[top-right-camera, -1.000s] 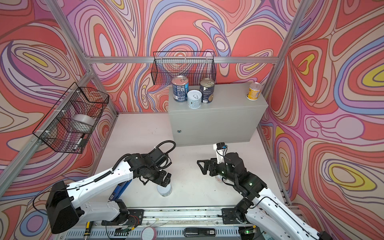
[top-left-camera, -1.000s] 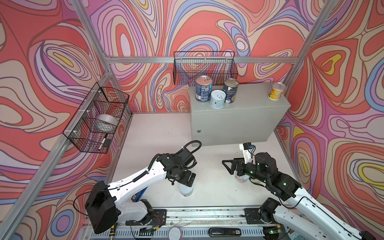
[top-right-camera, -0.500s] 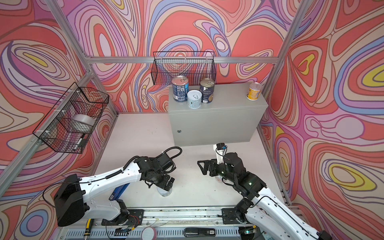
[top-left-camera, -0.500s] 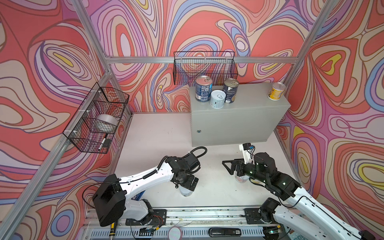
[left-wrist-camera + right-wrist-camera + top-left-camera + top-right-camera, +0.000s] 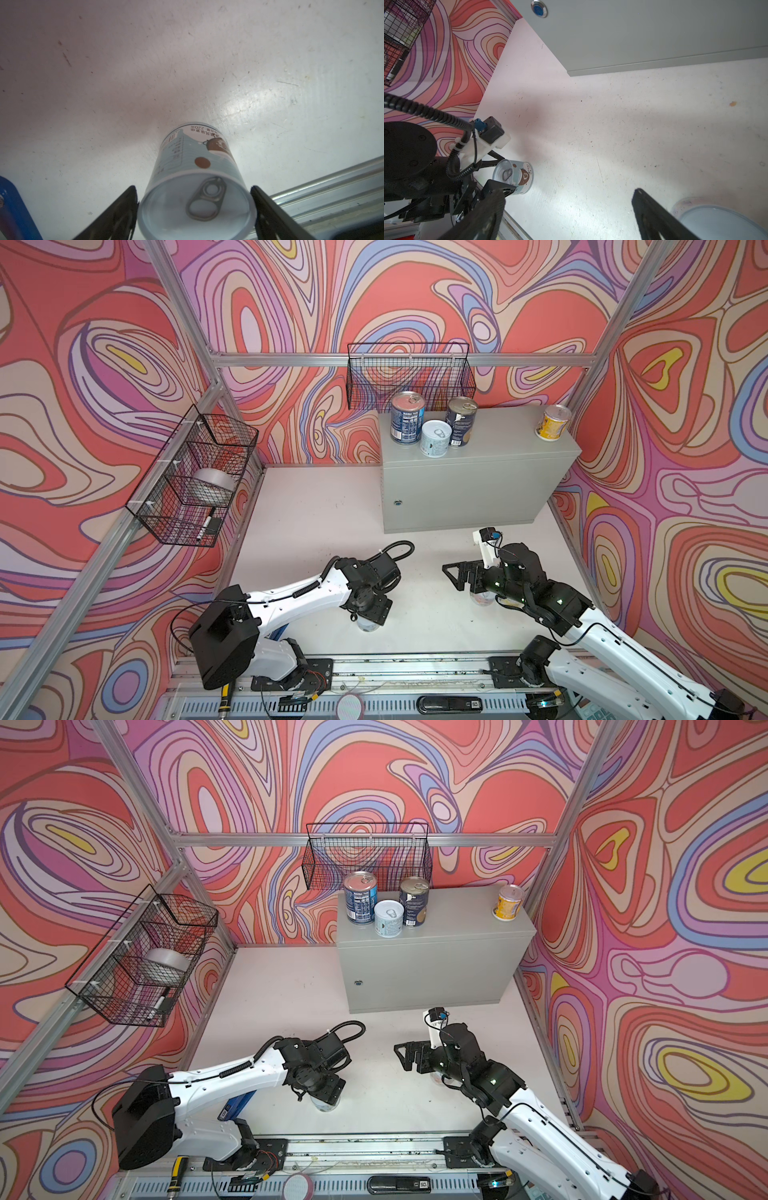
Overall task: Place and organize the canned foods onto the counter
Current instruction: 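Close the left gripper around the brown-print can on the table, then lift the brown-print can with the left gripper while the right gripper approaches it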
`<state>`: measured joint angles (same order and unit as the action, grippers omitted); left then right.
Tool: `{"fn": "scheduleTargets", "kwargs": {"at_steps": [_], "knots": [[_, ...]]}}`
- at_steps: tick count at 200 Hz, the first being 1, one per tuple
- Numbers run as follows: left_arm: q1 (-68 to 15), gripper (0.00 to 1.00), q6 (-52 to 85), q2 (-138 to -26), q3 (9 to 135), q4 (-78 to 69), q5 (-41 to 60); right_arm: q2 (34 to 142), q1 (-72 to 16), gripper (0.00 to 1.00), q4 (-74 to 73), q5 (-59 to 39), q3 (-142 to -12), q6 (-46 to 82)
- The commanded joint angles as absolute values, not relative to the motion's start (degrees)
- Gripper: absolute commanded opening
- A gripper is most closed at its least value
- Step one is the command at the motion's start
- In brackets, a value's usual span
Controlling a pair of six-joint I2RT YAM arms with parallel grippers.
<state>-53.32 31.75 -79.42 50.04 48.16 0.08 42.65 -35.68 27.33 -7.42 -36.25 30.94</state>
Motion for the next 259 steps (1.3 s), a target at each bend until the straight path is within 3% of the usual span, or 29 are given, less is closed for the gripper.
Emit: {"fn": "scheduleTargets", "kwargs": {"at_steps": [1,66,97,126,175,259], "knots": [[-53.6,0.85,32.9,-80.6,49.2,47.7,-1.7,42.6,-35.6,0.98,28.0,-6.8,-36.4,30.1],[-53.6,0.84,34.7,-77.9,46.2,46.1,-2.2,41.9,-35.6,0.98,29.1,-6.7,-36.4,30.4],[-53.6,0.72,34.0,-75.8,46.4,46.1,-3.1,42.1,-35.6,0.99,29.1,-6.6,-36.5,30.5],[-53.6,0.54,32.9,-75.5,47.0,45.7,-3.2,42.1,-35.6,0.98,28.1,-7.4,-36.1,30.2],[-53.5,0.48,31.7,-75.2,49.9,46.1,-3.2,42.6,-35.6,0.98,25.7,-8.4,-35.9,27.8],[-52.1,0.46,29.1,-81.0,64.1,47.8,6.6,45.3,-35.6,0.97,17.0,-12.0,-37.3,21.6]]}}
